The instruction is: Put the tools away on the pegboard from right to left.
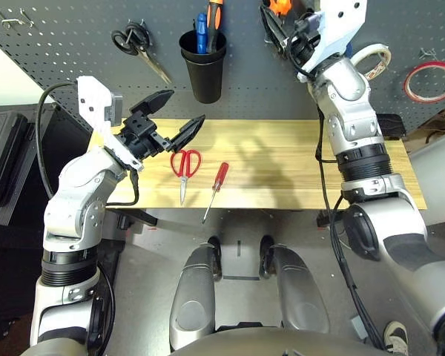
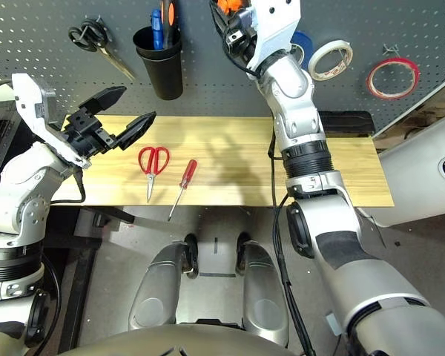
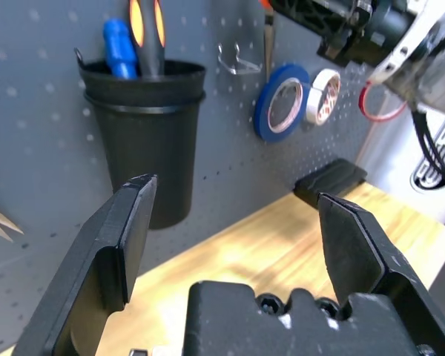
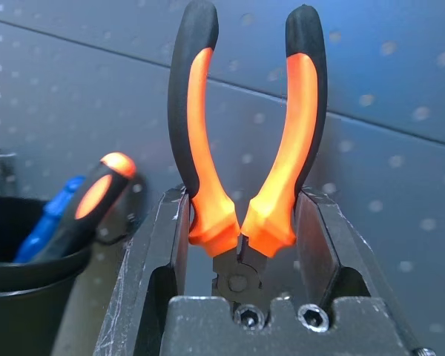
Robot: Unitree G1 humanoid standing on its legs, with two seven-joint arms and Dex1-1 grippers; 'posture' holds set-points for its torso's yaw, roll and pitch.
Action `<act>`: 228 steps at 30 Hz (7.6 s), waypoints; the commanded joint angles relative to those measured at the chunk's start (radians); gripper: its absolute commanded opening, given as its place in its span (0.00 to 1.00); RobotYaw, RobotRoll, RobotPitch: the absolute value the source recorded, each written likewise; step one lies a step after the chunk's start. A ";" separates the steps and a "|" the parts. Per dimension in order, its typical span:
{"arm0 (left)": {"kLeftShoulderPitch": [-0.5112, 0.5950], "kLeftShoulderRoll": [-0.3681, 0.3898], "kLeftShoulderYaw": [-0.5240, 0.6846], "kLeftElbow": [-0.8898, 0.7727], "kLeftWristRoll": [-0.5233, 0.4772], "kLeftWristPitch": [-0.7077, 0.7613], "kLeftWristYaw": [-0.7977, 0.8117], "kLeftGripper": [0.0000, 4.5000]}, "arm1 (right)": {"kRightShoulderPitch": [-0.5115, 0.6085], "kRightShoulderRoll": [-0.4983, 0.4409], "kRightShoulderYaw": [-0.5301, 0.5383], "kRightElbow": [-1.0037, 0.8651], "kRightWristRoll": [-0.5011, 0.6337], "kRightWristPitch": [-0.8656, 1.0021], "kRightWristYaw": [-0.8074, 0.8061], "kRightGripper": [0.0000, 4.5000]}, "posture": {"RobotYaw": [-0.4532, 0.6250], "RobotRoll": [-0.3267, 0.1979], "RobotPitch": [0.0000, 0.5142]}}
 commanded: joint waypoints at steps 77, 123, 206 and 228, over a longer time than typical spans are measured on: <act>-0.096 0.123 0.028 -0.013 -0.070 0.130 -0.070 1.00 | -0.224 0.066 -0.023 0.656 -0.116 -0.288 -0.310 0.49 | 0.54 0.62 0.41; 0.012 0.138 -0.146 0.043 0.034 0.224 -0.087 1.00 | 0.371 -0.380 0.132 -0.395 0.288 0.545 0.759 0.99 | 0.49 0.62 0.45; -0.054 -0.250 -0.188 0.084 0.354 0.612 0.316 0.18 | 0.548 -0.469 0.198 -0.224 0.150 0.239 1.049 1.00 | 0.51 0.62 0.64; -0.193 -0.103 -0.008 -0.180 0.241 0.585 0.307 0.18 | 0.323 -0.392 0.076 -0.024 0.241 0.192 1.056 1.00 | 0.55 0.62 0.37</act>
